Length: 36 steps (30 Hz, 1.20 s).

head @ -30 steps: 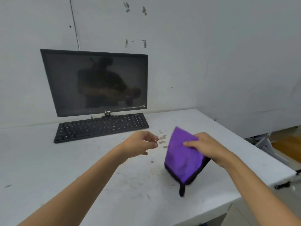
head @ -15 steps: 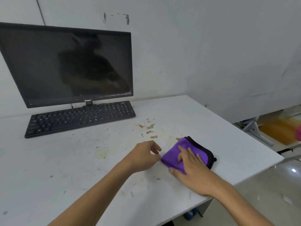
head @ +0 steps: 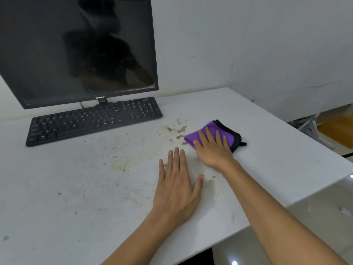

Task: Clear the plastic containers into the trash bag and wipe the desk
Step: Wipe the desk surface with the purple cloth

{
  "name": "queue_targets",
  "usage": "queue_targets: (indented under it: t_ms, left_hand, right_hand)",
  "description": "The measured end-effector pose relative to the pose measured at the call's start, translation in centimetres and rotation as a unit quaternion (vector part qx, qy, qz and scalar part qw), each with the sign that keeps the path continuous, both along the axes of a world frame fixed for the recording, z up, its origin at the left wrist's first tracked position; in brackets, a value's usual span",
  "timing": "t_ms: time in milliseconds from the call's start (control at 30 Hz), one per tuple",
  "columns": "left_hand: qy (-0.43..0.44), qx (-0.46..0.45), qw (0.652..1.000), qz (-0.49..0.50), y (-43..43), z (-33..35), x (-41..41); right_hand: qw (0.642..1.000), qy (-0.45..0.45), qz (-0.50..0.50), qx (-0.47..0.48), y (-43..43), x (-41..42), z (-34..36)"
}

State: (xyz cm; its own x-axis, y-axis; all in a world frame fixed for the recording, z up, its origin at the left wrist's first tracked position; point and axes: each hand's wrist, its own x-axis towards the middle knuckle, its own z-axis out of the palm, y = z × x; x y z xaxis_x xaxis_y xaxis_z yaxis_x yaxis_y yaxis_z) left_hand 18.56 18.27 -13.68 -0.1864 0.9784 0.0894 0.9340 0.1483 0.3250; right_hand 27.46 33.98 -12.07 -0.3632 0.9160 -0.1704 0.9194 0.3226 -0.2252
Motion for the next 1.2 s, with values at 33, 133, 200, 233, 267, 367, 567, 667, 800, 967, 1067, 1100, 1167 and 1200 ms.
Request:
queue_targets:
  t_ms: [33, 133, 200, 233, 267, 367, 567, 667, 800, 967, 1067, 1100, 1167, 1200]
  left_hand:
    - [0.004, 0.013, 1.0, 0.01, -0.1, 0.0, -0.1]
    - [0.001, 0.022, 0.999, 0.023, -0.1, 0.0, -0.2]
    - [-0.006, 0.025, 0.999, 0.024, -0.3, 0.0, -0.2]
    - [-0.007, 0.025, 0.999, 0.019, -0.4, 0.0, -0.2]
    - [-0.008, 0.022, 1.0, 0.012, -0.6, 0.0, -0.3]
    - [0.001, -0.015, 1.0, -0.012, -1.2, -0.1, -0.7]
    - [0.027, -0.044, 0.998, -0.021, -1.4, 0.0, -0.9]
    - [0.025, -0.034, 0.999, -0.007, -1.3, 0.0, -0.8]
    - [0.007, -0.025, 0.999, 0.029, -2.2, -0.1, -0.8]
    - [0.022, -0.023, 0.999, 0.034, -3.3, -0.2, -1.1]
    - [0.023, -0.027, 0.999, 0.03, -4.1, -0.1, -1.3]
    - [0.022, -0.026, 0.999, 0.031, -4.5, -0.1, -1.4]
    - [0.019, -0.025, 0.999, 0.037, -5.6, 0.0, -1.9]
    - [0.016, -0.024, 0.999, 0.041, -6.2, 0.1, -2.3]
  right_hand:
    - [1.0, -0.003, 0.025, -0.003, 0.0, -0.4, 0.1]
    - [0.994, 0.014, 0.111, -0.021, -1.6, 0.7, 0.4]
    - [0.986, 0.026, 0.162, -0.031, -3.7, 2.8, 0.6]
    - [0.984, 0.04, 0.172, -0.04, -4.6, 4.1, 0.5]
    - [0.983, 0.046, 0.171, -0.045, -5.2, 5.2, 0.3]
    - [0.994, 0.051, 0.1, 0.004, -3.8, 7.0, -0.4]
    - [0.997, 0.077, -0.028, 0.001, 1.1, 0.2, 0.5]
    - [0.998, 0.048, 0.048, -0.002, 1.2, -4.1, 0.7]
    - [0.985, 0.022, 0.17, 0.011, -2.6, -2.5, 0.5]
    - [0.989, 0.013, 0.146, 0.01, -3.4, 3.4, 0.0]
    - [0.997, 0.017, 0.068, 0.019, -0.4, 0.6, 0.1]
    - [0.998, 0.017, 0.053, 0.019, 0.7, -1.0, 0.3]
    - [0.998, 0.022, 0.055, 0.005, 2.1, -4.7, 0.4]
    - [0.997, 0.027, 0.069, 0.0, 2.2, -6.7, 0.5]
